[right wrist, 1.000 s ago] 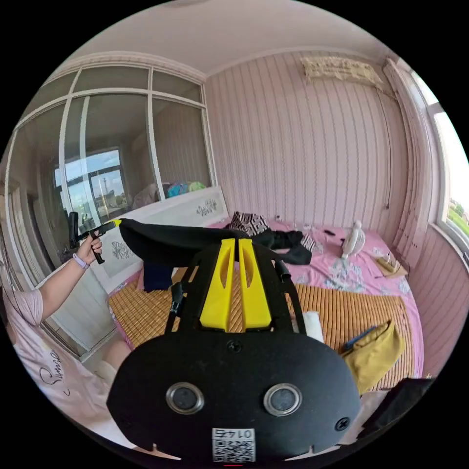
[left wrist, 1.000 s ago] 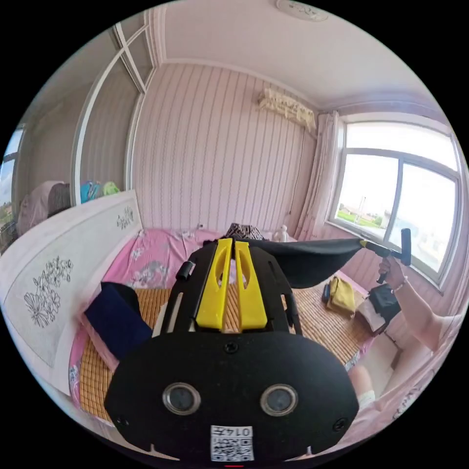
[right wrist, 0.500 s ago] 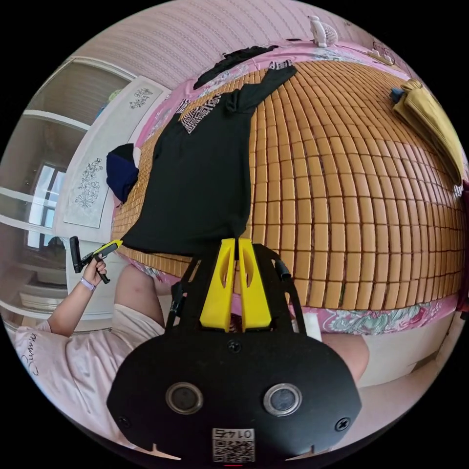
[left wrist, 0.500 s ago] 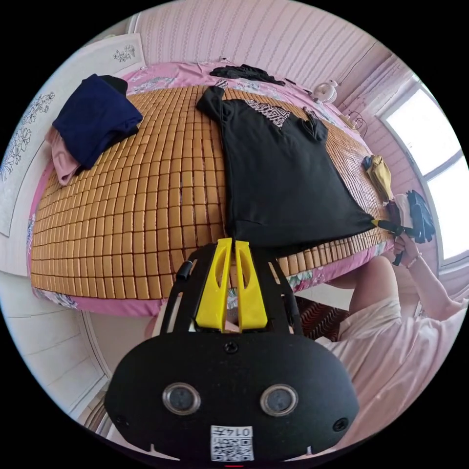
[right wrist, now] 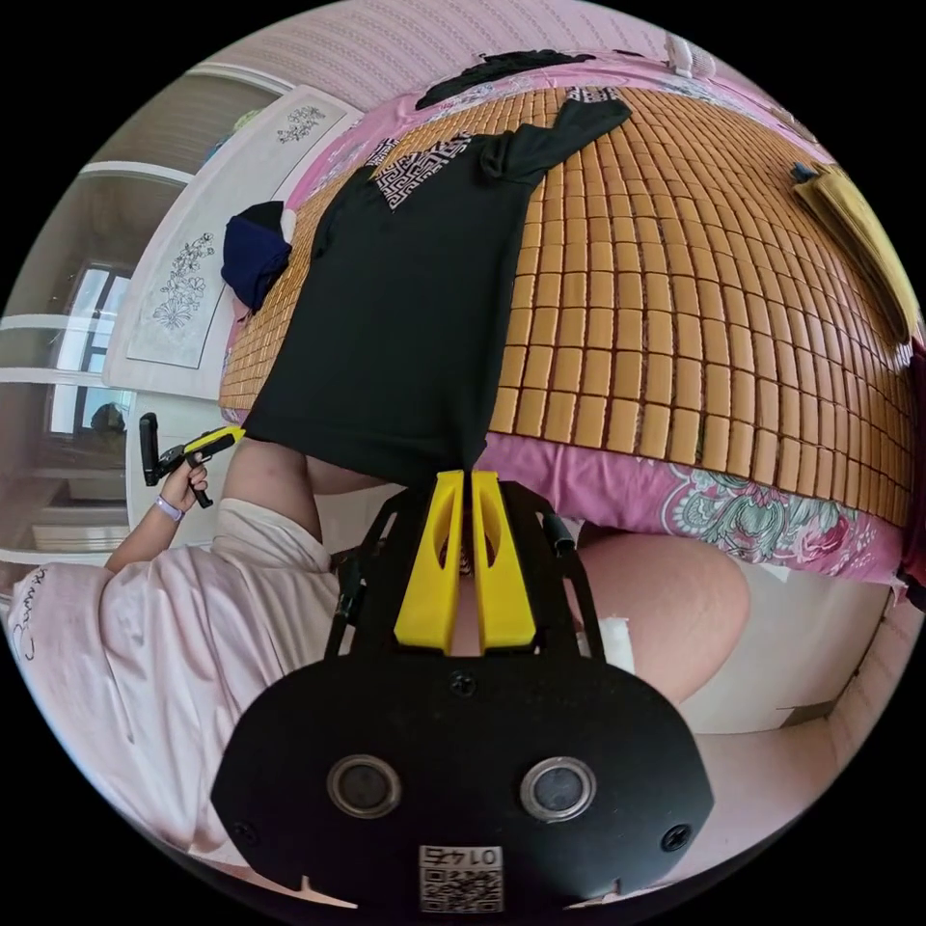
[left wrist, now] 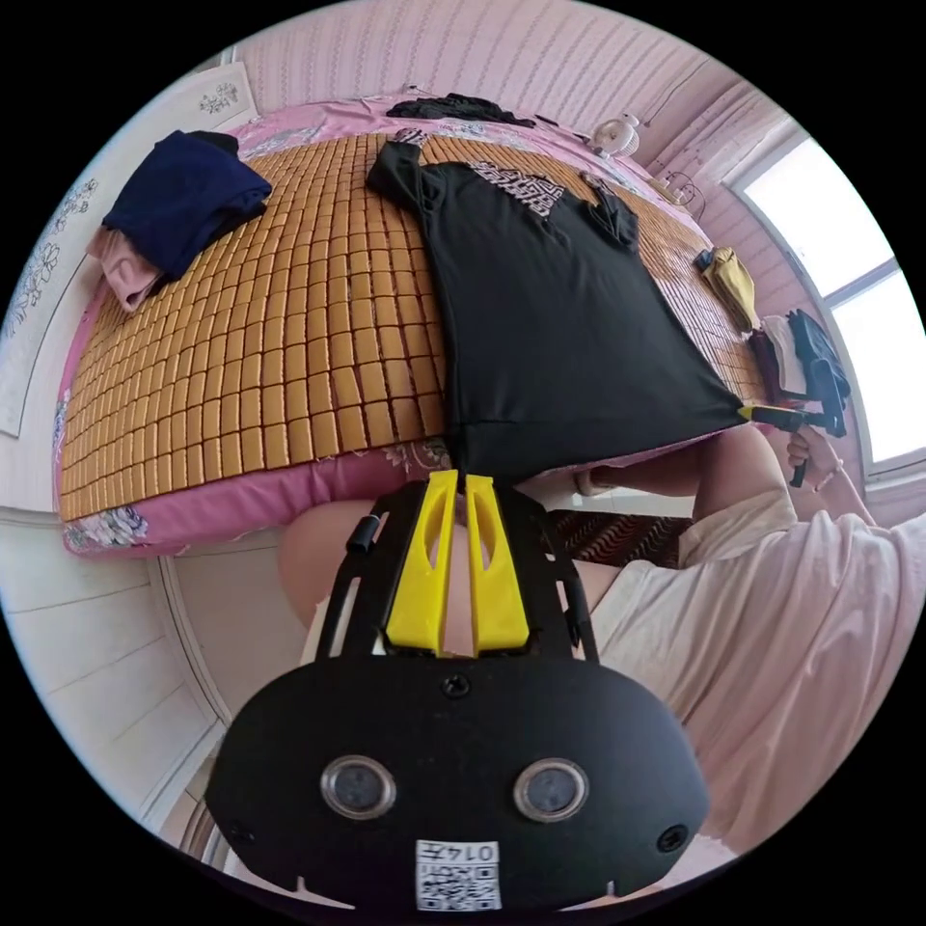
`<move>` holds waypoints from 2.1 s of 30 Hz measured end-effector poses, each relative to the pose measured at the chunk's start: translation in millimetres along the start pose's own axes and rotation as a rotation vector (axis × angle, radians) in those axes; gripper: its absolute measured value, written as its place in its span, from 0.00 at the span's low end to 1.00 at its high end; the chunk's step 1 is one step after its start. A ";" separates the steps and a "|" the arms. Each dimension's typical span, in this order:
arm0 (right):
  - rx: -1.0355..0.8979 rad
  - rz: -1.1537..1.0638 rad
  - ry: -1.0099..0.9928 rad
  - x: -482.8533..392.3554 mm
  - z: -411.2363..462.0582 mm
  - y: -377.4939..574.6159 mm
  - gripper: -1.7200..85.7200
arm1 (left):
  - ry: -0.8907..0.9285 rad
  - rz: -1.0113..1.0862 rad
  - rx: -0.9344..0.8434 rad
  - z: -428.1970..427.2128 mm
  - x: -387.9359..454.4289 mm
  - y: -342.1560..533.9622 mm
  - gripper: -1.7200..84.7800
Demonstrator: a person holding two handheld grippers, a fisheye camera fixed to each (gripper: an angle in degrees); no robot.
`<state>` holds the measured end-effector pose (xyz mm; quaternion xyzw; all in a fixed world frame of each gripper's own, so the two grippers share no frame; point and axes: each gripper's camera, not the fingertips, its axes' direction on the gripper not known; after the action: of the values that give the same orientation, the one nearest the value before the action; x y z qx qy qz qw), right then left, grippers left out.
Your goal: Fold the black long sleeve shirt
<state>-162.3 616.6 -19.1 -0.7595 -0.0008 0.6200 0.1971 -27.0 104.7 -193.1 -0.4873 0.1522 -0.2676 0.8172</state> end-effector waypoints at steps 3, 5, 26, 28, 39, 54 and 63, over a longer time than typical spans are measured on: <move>-0.020 0.007 0.070 0.5 3.6 5.3 0.03 | 0.031 -0.099 0.012 7.4 -11.0 15.0 0.01; -0.014 0.030 0.097 3.3 3.1 8.9 0.03 | 0.071 -0.156 0.035 8.8 -19.4 25.3 0.01; 0.312 0.212 0.099 15.5 -32.7 57.0 0.09 | 0.088 0.352 0.207 42.2 144.0 -48.7 0.08; 0.339 0.203 0.127 12.8 -35.4 53.1 0.09 | 0.098 0.389 0.219 51.9 158.4 -57.7 0.08; 0.297 -0.242 0.660 -35.1 -39.7 -81.9 0.02 | 0.186 0.466 0.120 116.5 210.1 -161.1 0.09; 0.068 -0.045 0.565 -129.4 -136.1 -11.3 0.06 | 0.298 0.445 0.049 -4.6 256.6 -228.5 0.09; 0.226 -0.031 0.298 -41.6 -189.3 -57.5 0.11 | 0.114 0.213 0.150 -16.4 308.5 -267.8 0.09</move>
<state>20.4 602.9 66.4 -0.8157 0.0863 0.4937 0.2887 137.2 -189.9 37.8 -0.3897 0.2288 -0.2172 0.8652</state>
